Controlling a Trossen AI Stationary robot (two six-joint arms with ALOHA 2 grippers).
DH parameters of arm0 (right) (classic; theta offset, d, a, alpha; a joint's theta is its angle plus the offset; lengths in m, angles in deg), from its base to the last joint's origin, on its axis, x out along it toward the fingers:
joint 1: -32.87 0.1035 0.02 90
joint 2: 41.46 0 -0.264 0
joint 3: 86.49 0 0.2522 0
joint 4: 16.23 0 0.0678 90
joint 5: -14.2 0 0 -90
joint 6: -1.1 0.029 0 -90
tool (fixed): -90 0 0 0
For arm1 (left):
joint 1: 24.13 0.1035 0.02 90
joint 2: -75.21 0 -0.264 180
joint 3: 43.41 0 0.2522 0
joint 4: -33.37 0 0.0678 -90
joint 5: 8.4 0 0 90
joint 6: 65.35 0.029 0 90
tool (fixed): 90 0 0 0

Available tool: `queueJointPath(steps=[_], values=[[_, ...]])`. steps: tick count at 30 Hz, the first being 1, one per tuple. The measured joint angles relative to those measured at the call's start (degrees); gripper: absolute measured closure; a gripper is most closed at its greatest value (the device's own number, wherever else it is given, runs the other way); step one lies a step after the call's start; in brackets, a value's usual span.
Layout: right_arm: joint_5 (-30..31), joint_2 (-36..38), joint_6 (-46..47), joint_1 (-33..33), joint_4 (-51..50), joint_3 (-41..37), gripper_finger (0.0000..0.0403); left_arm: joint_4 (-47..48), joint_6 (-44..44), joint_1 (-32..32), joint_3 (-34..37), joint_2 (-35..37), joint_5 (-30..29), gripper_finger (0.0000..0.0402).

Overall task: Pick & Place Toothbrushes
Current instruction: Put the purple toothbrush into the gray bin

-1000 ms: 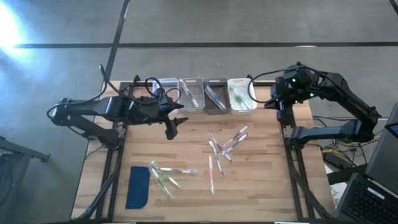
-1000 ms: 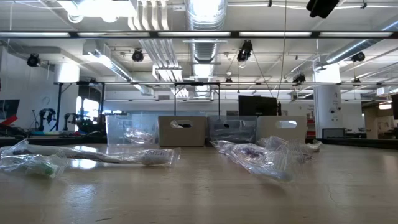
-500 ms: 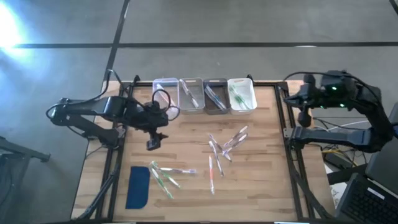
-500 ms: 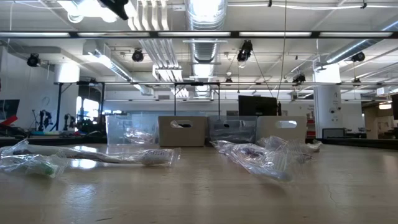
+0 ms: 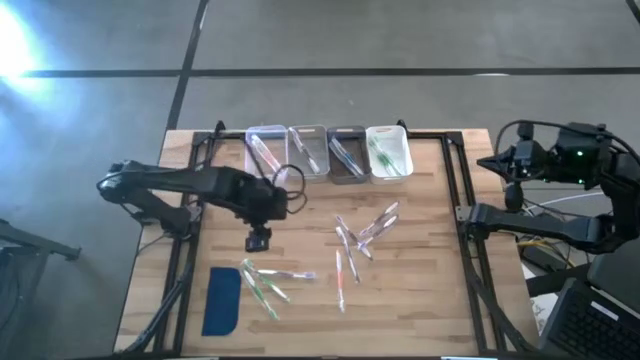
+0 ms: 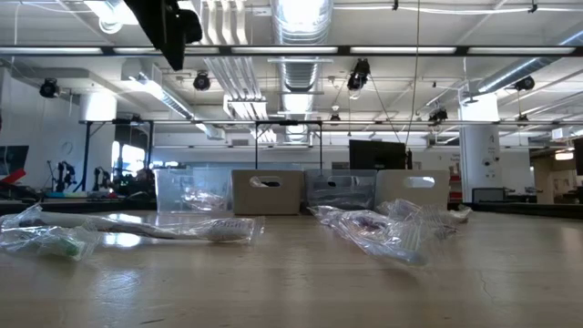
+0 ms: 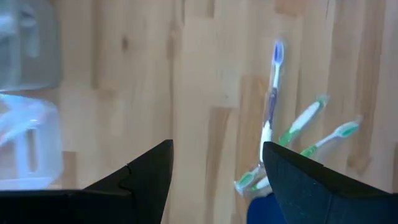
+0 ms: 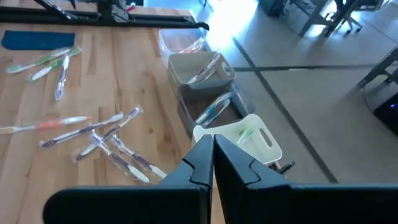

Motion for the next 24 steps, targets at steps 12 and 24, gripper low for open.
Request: queueJointPath(steps=[12,24], values=[[0.0,1.5,-0.1,0.0,0.0,0.0,0.0394,-0.2,5.7,-1.3,0.0,-12.6,5.5,0.0149],[-0.2,1.4,0.0,0.0,0.0,0.0,0.0394,-7.9,3.8,-5.6,1.1,-18.6,6.5,0.0149]])
